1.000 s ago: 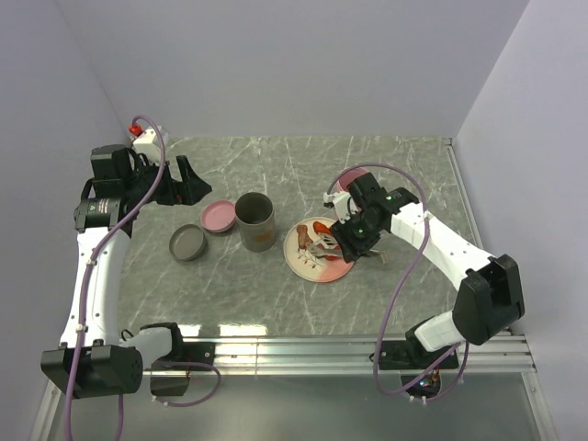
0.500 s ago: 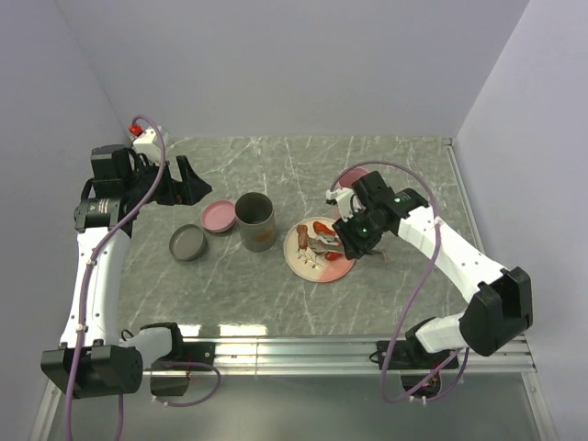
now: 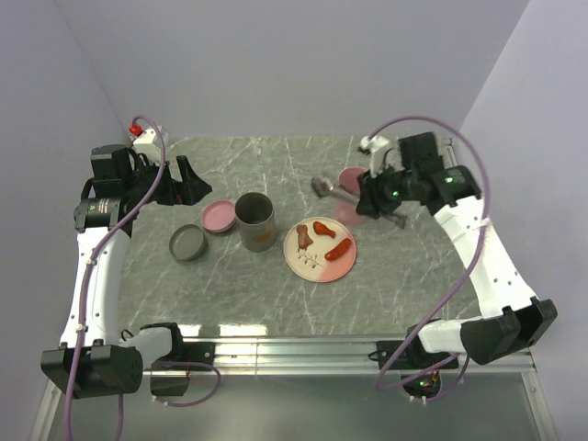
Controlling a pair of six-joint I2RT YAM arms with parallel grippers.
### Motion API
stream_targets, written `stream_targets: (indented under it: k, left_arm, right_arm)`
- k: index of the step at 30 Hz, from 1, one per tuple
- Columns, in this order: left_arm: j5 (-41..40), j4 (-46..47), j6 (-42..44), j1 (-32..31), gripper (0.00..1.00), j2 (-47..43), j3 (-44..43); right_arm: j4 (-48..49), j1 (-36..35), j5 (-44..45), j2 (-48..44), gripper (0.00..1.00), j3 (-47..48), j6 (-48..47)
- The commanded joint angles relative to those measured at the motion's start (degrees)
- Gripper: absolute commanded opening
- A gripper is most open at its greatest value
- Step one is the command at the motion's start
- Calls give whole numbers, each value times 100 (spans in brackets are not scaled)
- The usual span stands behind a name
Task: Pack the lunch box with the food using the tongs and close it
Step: Place the fake food in the packing box.
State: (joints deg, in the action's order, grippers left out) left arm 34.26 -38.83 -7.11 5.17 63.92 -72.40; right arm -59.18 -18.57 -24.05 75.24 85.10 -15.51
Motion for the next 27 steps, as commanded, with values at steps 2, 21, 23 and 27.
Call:
stream_targets:
  k: [2, 21, 23, 27]
  left_arm:
    - [142, 112, 17, 19, 99, 15, -327]
    - [142, 227, -18, 19, 99, -55, -143]
    - [125, 218, -18, 19, 99, -55, -143]
    - [107, 209, 8, 11, 99, -116, -125]
  right_arm:
    - [-278, 704, -389, 95, 41, 902, -268]
    - [-173, 1786, -205, 684, 41, 842, -532]
    - [-217, 1786, -196, 746, 41, 868, -559]
    - [-191, 1778, -117, 790, 44, 798, -594]
